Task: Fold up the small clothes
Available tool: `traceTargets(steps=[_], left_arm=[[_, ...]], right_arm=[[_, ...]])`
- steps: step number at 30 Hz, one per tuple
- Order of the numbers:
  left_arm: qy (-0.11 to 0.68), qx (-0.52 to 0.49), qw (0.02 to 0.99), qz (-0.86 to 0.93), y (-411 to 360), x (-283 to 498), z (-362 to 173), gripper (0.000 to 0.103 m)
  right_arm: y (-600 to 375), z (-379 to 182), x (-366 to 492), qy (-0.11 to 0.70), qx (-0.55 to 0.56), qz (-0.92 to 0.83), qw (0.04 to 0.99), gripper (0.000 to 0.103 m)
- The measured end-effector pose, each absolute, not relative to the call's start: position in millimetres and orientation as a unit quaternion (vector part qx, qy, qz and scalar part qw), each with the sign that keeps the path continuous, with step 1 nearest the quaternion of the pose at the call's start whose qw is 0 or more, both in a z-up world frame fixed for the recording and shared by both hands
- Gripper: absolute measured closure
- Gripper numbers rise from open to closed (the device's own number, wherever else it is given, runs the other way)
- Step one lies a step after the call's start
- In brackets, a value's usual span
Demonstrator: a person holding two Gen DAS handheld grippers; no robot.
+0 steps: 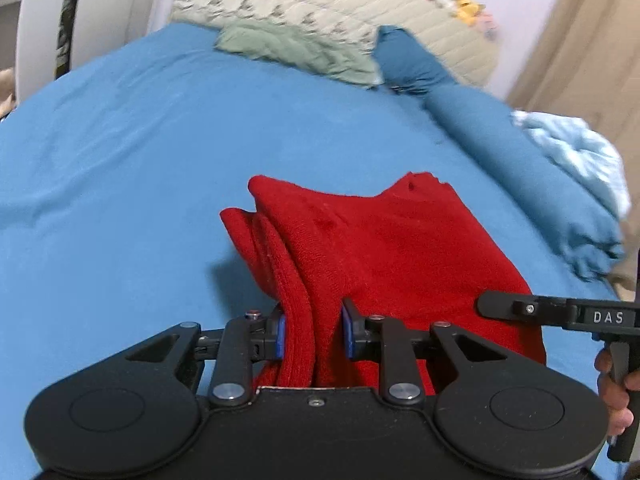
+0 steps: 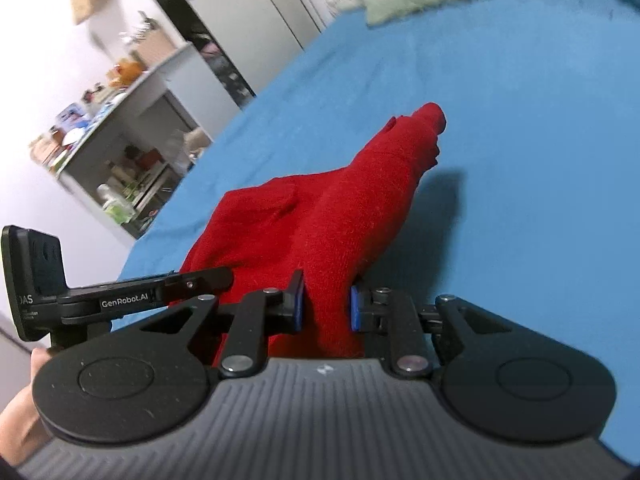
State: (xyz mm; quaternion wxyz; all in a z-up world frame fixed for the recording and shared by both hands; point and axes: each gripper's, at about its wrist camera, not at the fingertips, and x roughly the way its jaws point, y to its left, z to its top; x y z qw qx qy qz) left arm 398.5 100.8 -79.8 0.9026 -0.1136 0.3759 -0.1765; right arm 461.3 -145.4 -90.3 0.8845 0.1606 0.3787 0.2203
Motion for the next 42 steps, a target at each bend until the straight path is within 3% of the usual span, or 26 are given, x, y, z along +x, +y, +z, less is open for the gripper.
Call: traceTargets(steps=[6,10,13,15,17,18,30,35,42], left_arm=[[0.38,-0.11,0.893,-0.216,39.9,321.8,-92.1,0.075],[0.42,-0.119,0.879,-0.194,10.2,300.9,-132.2,0.074],[0.402,-0.092,0.894,-0.178,2.9,289.2,-127.8,0.069],[0.387,-0.071,0.905,-0.161,3.3,285.1,-116.0,0.056],[0.365,-0.049,0.918,-0.145,6.1,280.6,-105.5,0.014],[0.357,-0.039,0.923,-0.139,7.2,278.4,-104.2,0.01],[0.405,-0.001,0.91,-0.089,2.4,310.6,-163.0,0.006],[0.393,0.032,0.916,-0.072,-7.4,300.3,-137.3,0.009],[0.343,0.05,0.936,-0.062,-17.3,237.6,-54.6,0.005]], right_arm=[[-214.2,-82.0,375.4,0.389,0.174,0.196,0.883,0.066],[-240.4,-126.2,342.6,0.431,0.17,0.155,0.873,0.065],[-253.8,-150.7,331.3,0.435,0.176,0.139,0.872,0.059],[-258.3,-148.7,325.9,0.429,0.186,0.133,0.874,0.049],[-255.3,-137.4,319.9,0.414,0.16,0.129,0.887,0.027],[-252.5,-131.2,318.7,0.403,0.145,0.123,0.895,0.012],[-254.4,-169.0,326.0,0.406,0.049,0.055,0.911,0.004],[-250.1,-154.4,320.0,0.398,0.049,0.05,0.915,0.004],[-245.8,-67.5,266.2,0.359,0.048,0.045,0.931,0.002]])
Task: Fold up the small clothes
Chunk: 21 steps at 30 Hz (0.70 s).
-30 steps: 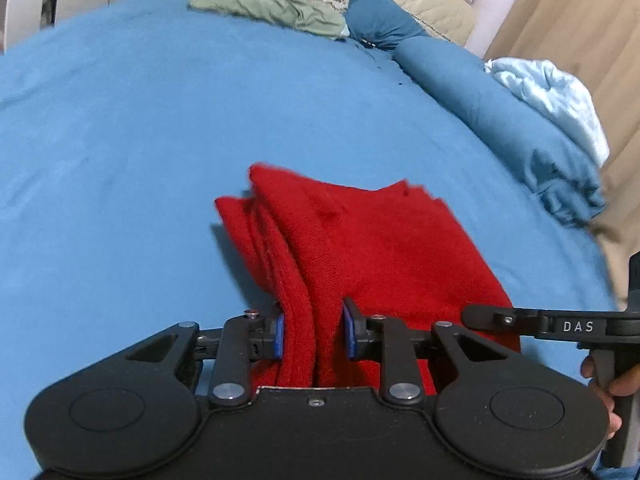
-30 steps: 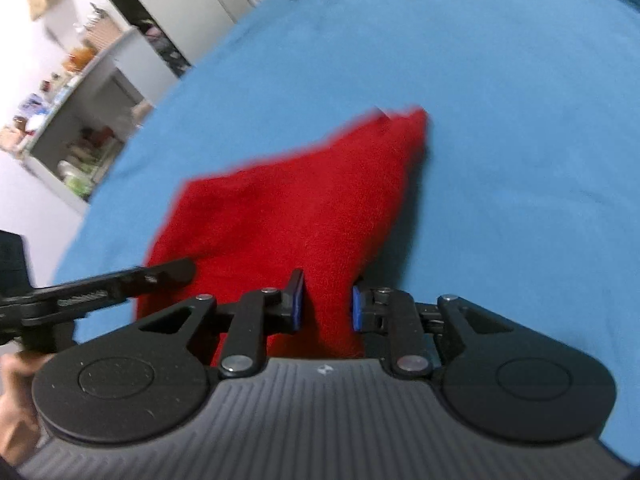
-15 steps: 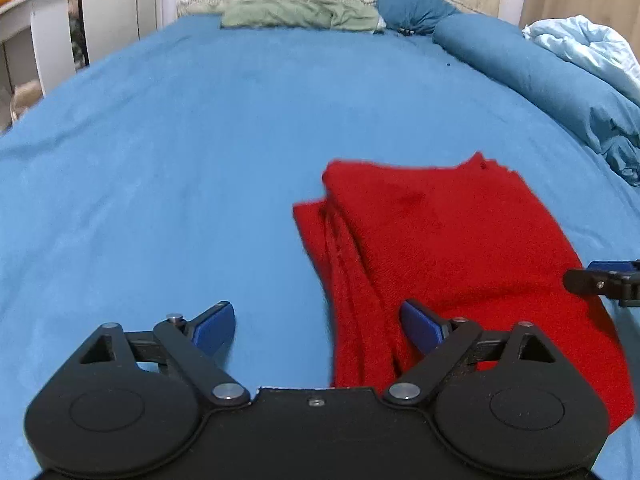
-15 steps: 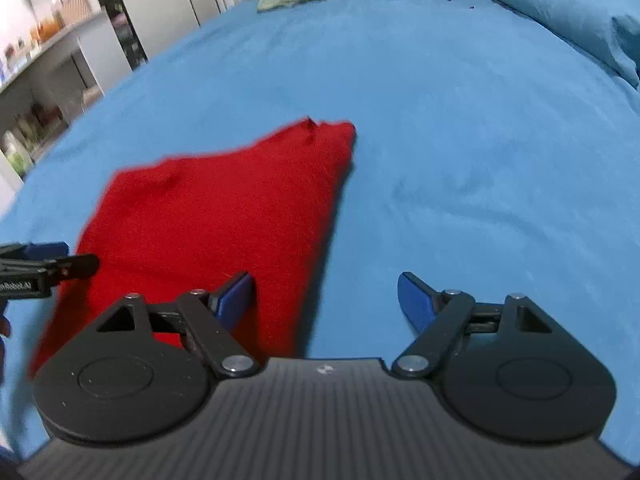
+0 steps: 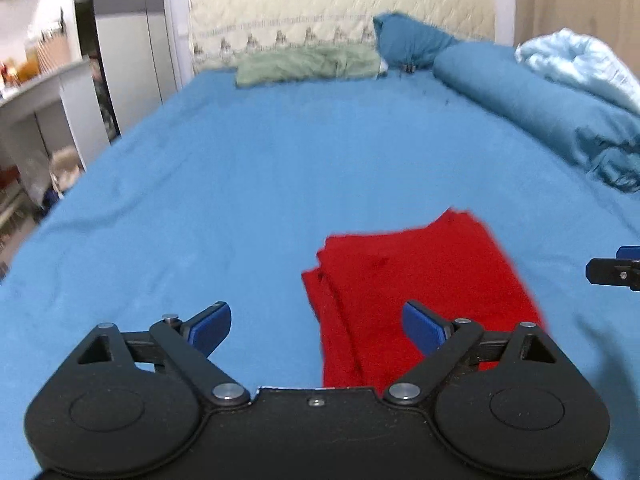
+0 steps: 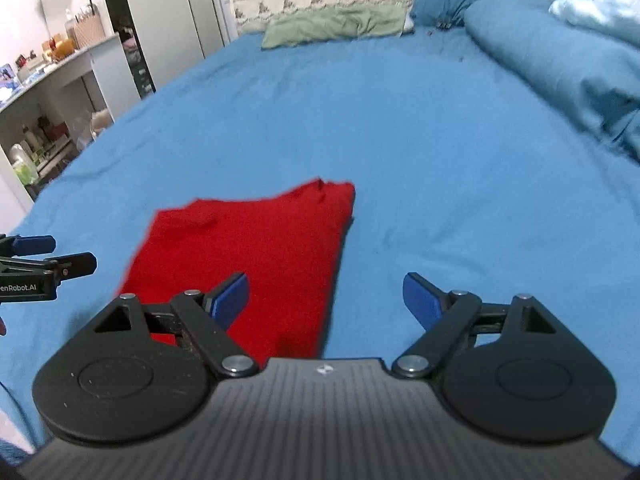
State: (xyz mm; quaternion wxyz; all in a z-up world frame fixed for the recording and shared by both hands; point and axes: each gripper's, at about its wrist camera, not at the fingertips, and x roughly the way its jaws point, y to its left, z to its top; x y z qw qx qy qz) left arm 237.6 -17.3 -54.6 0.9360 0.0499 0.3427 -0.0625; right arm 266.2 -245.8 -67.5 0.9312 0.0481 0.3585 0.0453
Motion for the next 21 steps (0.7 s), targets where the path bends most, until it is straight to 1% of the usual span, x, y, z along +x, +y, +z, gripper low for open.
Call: traceTargets(steps=[1,2,5,8,11,14,21], left_arm=[[0.34,0.048,0.937,-0.062,-18.3,228.0,-44.6,0.001],[0.335,0.046,0.939,-0.06,-18.4,215.1,-33.6,0.0],[0.33,0.039,0.941,-0.057,-20.7,175.9,-7.1,0.0],[0.331,0.034,0.942,-0.054,-24.8,142.2,8.6,0.0],[0.328,0.041,0.943,-0.047,-30.2,110.3,18.8,0.0],[0.33,0.043,0.943,-0.033,-31.4,84.3,17.7,0.0],[0.345,0.052,0.937,-0.018,-31.7,39.0,1.1,0.0]], right_arm=[[-245.0,-53.2,253.7,0.354,0.049,0.044,0.933,0.0],[-243.5,-39.6,241.1,0.351,0.049,0.039,0.934,0.0],[-238.5,-5.5,200.2,0.341,0.053,0.025,0.938,0.0],[-228.5,17.4,164.0,0.345,0.044,0.015,0.937,0.0],[-220.4,27.2,131.5,0.352,0.039,0.009,0.935,0.0],[-215.7,30.1,100.9,0.355,0.04,0.004,0.934,0.0],[-210.2,8.2,56.9,0.387,0.03,-0.016,0.921,0.0]])
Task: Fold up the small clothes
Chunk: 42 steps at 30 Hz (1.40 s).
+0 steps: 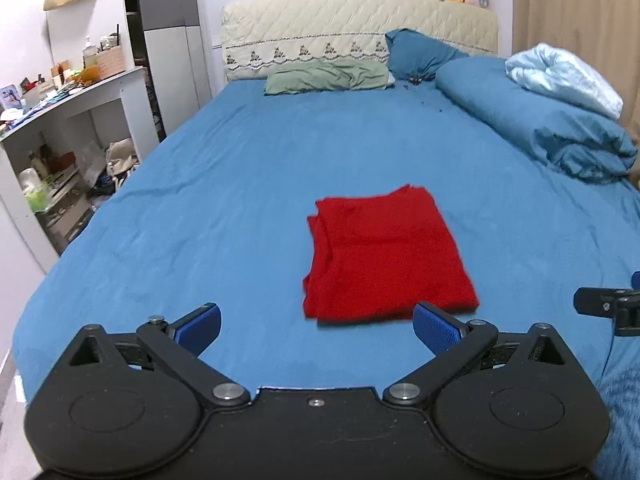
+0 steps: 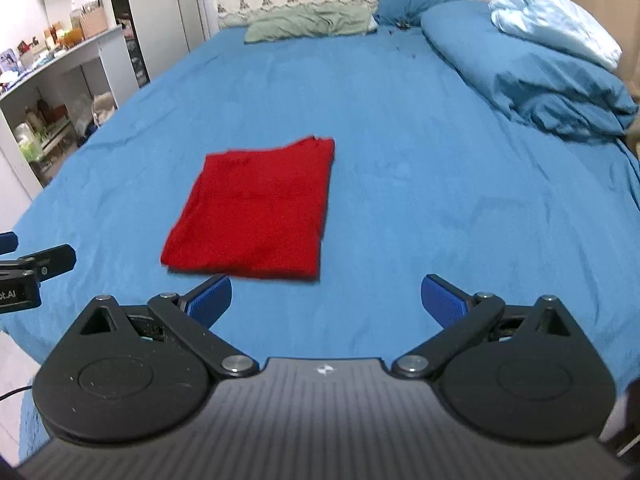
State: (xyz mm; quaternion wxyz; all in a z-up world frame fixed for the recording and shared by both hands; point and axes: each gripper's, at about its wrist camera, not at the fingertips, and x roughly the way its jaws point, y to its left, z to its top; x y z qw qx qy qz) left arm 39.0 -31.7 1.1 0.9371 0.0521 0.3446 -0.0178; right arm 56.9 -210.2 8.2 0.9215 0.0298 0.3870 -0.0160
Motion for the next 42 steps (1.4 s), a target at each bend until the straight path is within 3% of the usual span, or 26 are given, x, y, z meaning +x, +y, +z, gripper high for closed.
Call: traceTargets(steps=[42], left_arm=[[0.317,0.06,0.946,-0.022,-39.2,-5.4,1.2,0.0]], right_arm=[[-200.4,2.9,8.8,0.384,0.019,-0.026,0.923,0.0]])
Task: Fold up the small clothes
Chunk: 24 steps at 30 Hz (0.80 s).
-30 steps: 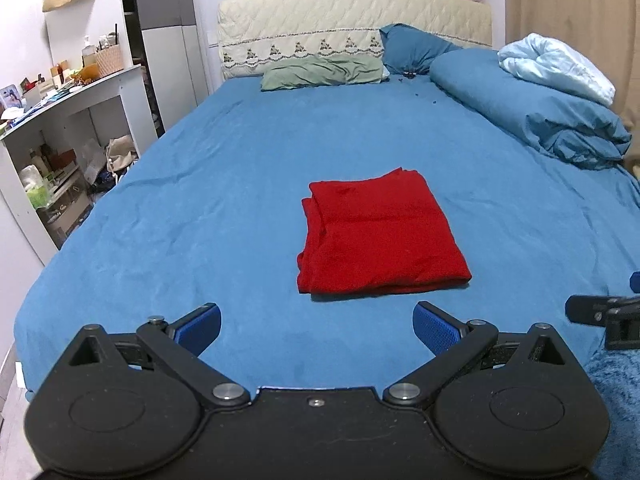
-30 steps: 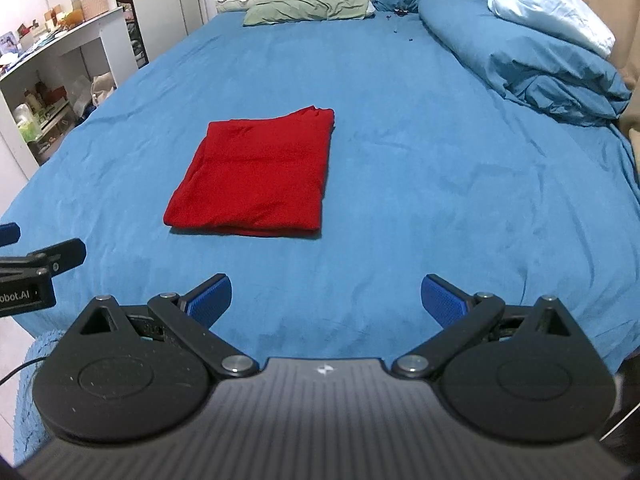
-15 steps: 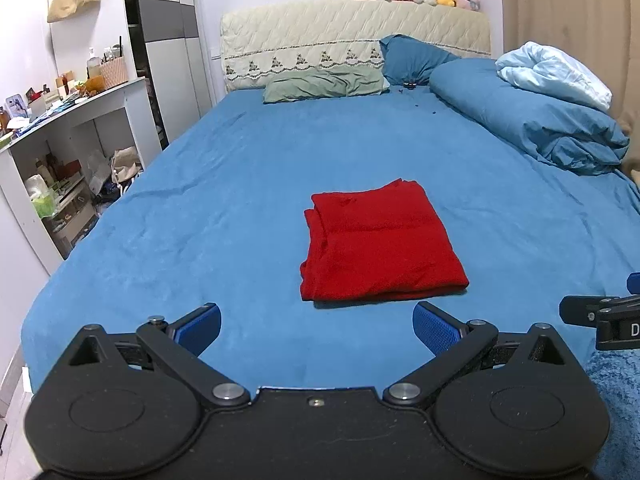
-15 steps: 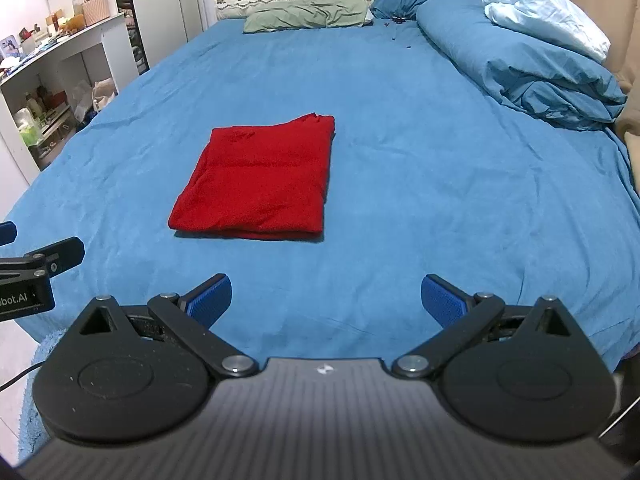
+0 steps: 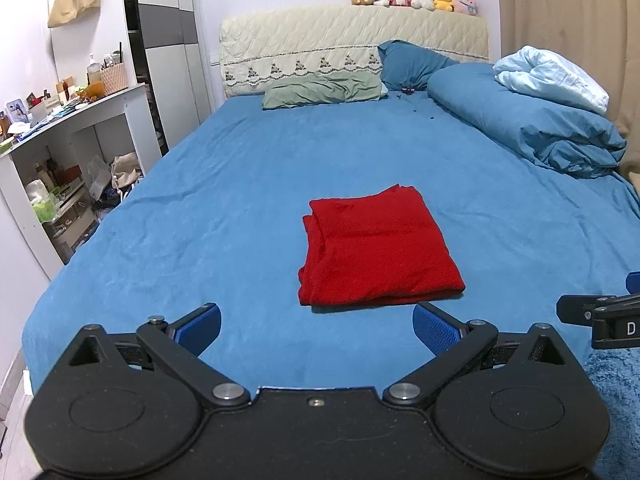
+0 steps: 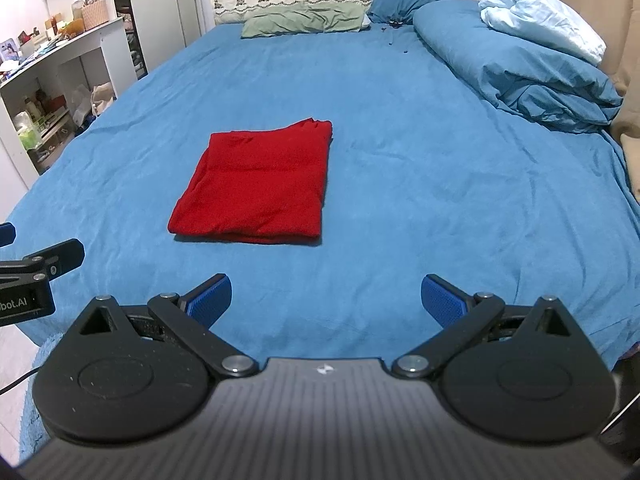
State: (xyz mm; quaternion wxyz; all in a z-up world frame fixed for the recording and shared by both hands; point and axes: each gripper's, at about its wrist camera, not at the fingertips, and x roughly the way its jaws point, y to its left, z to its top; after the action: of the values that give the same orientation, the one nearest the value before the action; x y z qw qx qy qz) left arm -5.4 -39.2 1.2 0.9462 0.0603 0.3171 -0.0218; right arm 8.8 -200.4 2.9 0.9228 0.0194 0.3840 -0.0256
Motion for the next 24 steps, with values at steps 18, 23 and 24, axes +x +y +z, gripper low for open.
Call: traceTargets(steps=[18,23,24], left_arm=[[0.316,0.061,0.946,-0.027,-40.1,-6.7,2.4,0.0],[0.316,0.064,0.946,-0.027,-41.1,-6.1,2.3,0.0],[0.316,0.063,0.946,-0.027,-40.9,-6.1,2.4,0.0]], right_arm=[[-203.3,8.8,7.0,0.379,0.018,-0.028,0.925,0.0],[-203.4,9.4,7.5,0.38,0.018,-0.028,0.925,0.0],[-203.5,9.6,7.5,0.379,0.018,-0.028,0.925,0.0]])
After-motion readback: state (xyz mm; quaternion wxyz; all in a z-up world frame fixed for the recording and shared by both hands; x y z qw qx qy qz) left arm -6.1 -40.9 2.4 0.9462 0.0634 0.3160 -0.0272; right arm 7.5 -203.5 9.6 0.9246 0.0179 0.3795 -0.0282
